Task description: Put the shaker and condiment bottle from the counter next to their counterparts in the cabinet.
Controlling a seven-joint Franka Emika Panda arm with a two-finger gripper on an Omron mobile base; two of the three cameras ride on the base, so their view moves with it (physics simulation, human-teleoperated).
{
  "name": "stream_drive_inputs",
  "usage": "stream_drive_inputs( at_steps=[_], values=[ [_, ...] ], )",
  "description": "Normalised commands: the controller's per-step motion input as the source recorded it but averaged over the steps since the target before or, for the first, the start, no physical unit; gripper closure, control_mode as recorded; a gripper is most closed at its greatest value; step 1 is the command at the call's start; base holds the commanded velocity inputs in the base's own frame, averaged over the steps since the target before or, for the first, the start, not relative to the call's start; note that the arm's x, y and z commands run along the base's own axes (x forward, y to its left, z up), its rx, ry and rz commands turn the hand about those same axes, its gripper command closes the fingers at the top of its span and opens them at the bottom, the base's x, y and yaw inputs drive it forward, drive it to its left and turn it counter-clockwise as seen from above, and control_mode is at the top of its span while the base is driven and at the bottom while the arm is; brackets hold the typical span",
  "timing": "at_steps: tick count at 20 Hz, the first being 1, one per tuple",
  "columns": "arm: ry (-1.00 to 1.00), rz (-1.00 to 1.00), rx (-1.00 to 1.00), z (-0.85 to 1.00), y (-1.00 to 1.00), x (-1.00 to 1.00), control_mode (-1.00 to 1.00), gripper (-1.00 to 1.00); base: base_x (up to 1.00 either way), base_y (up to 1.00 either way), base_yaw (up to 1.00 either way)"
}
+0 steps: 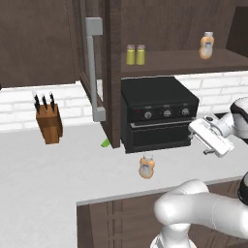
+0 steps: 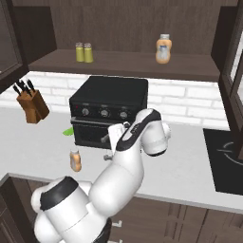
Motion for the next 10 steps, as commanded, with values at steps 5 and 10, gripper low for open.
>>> stream_drive_inputs(
  at_steps=[5, 10],
  values=[
    [0.0, -0.27, -0.15, -0.39, 0.22, 0.0, -1.0, -1.0, 0.0, 0.0, 0.0],
    [0.0, -0.04, 0.0, -0.07, 0.06, 0.04, -1.0, -1.0, 0.0, 0.0, 0.0]
  ],
)
